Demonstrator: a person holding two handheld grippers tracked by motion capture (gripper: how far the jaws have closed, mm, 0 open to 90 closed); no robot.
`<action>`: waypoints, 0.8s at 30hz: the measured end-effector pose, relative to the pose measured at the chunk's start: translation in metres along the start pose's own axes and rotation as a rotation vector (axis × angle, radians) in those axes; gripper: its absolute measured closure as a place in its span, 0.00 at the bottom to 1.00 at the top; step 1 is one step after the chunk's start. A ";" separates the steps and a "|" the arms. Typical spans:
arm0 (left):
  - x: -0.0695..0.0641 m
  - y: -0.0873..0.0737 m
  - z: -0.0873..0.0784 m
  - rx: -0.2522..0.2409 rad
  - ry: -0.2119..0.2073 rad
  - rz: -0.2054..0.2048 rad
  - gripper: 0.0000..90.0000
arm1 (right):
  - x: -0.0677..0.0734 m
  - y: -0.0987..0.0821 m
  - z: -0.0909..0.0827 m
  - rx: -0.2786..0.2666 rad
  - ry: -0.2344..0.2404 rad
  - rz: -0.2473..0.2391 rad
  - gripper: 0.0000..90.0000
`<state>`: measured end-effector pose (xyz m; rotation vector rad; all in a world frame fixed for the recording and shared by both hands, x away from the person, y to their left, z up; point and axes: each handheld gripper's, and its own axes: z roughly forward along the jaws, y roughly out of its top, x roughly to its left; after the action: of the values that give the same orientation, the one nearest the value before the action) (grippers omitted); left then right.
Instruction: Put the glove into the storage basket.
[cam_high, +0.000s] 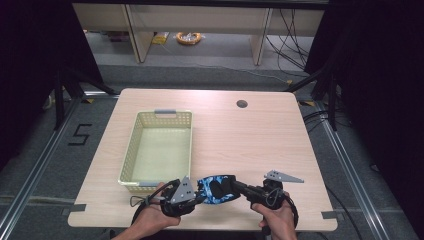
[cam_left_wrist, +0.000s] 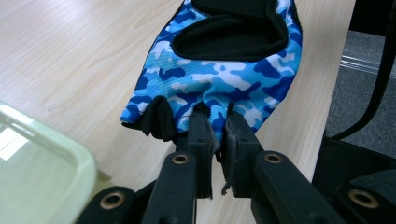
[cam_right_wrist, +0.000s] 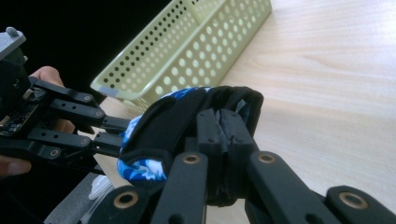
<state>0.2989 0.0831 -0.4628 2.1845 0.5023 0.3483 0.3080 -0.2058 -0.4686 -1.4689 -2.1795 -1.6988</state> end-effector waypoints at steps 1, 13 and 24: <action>0.000 0.000 0.000 0.000 0.000 0.000 0.91 | 0.000 0.000 0.000 0.000 0.000 0.000 0.98; 0.016 0.016 -0.030 -0.043 0.039 -0.031 0.92 | 0.026 0.031 0.008 -0.012 0.031 -0.065 0.99; 0.029 0.010 -0.036 -0.035 0.068 -0.054 0.91 | 0.051 0.068 0.016 0.008 0.066 -0.144 0.99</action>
<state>0.3119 0.1152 -0.4307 2.1269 0.5872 0.4002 0.3319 -0.1624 -0.3978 -1.2629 -2.3058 -1.7502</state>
